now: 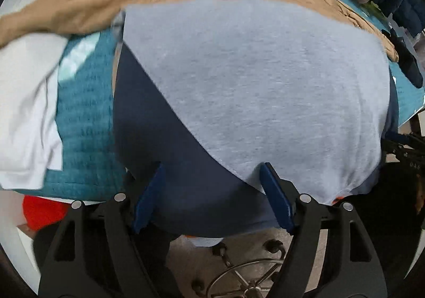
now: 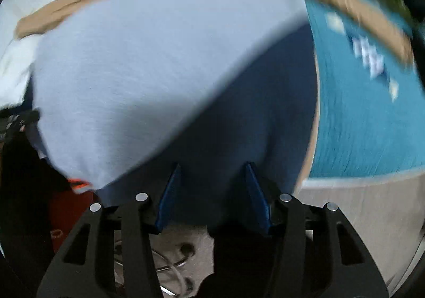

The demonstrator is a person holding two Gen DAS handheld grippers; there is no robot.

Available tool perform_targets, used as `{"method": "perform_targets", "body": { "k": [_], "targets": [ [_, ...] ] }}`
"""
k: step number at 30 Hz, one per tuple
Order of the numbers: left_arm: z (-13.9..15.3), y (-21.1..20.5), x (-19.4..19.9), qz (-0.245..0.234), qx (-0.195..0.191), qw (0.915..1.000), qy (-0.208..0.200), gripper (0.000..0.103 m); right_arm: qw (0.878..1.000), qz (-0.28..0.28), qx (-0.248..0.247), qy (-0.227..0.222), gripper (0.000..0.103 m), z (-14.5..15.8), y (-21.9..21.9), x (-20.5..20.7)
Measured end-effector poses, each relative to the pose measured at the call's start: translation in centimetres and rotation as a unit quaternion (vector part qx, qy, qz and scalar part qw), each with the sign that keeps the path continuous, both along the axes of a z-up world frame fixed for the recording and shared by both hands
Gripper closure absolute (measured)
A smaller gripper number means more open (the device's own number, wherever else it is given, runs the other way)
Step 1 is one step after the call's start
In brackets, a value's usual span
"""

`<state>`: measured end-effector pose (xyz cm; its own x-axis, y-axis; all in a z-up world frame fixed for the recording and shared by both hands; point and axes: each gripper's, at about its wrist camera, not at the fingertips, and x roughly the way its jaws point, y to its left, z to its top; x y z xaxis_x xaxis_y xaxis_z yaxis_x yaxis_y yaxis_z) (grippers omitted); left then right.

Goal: Fold large clothes
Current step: 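Open both tools to release the jacket flat on the bed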

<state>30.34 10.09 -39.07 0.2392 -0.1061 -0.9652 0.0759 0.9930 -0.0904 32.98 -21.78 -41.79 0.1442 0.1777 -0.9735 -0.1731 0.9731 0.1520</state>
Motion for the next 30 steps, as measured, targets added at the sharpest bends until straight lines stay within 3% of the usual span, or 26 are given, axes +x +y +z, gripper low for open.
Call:
{"method": "perform_targets", "body": {
  "k": [4, 7, 8, 11, 12, 15, 17, 19, 21, 23, 26, 30],
  "targets": [
    [2.2, 0.1, -0.3, 0.003, -0.018, 0.9997, -0.012, 0.029, 1.0, -0.001, -0.017, 0.007, 0.055, 2.0, 0.8, 0.8],
    [6.0, 0.8, -0.6, 0.02, -0.066, 0.9949, -0.073, 0.027, 0.999, -0.002, 0.028, -0.034, 0.052, 6.5, 2.4, 1.1],
    [6.8, 1.0, -0.3, 0.025, -0.075, 0.993, -0.088, 0.022, 0.998, 0.003, 0.047, -0.052, 0.052, 7.8, 3.6, 1.6],
    [8.2, 0.9, 2.1, 0.056, -0.08, 0.9867, -0.129, 0.02, 0.993, 0.013, 0.075, -0.089, 0.046, 9.7, 7.4, 4.2],
    [8.1, 0.8, 3.5, 0.065, -0.084, 0.9858, -0.13, 0.02, 0.993, 0.01, 0.064, -0.101, 0.046, 9.8, 8.6, 5.4],
    [7.1, 1.0, 7.9, 0.093, -0.079, 0.9848, -0.124, 0.02, 0.99, 0.001, 0.082, -0.113, 0.046, 9.4, 11.2, 8.6],
    [5.2, 1.5, 9.7, 0.1, -0.044, 0.9883, -0.106, 0.02, 0.991, 0.006, 0.054, -0.119, 0.045, 8.3, 12.6, 9.3],
    [2.8, 1.2, 10.9, 0.112, 0.011, 0.9907, -0.076, 0.021, 0.995, 0.016, 0.022, -0.098, 0.042, 5.7, 13.9, 10.5],
    [0.5, 1.3, 11.3, 0.104, 0.017, 0.993, -0.053, 0.021, 0.997, 0.023, 0.003, -0.076, 0.039, 2.4, 14.2, 11.1],
    [-0.7, 1.3, 11.3, 0.1, 0.017, 0.9933, -0.055, 0.02, 0.996, 0.03, -0.014, -0.082, 0.037, 1.1, 14.4, 10.4],
    [0.1, 1.8, 11.0, 0.096, -0.001, 0.9936, -0.059, 0.02, 0.996, 0.027, -0.015, -0.087, 0.035, 1.3, 14.2, 10.1],
    [3.0, 4.5, 7.9, 0.091, -0.052, 0.991, -0.084, 0.019, 0.995, 0.006, 0.05, -0.083, 0.035, 3.8, 12.3, 9.1]
  ]
}}
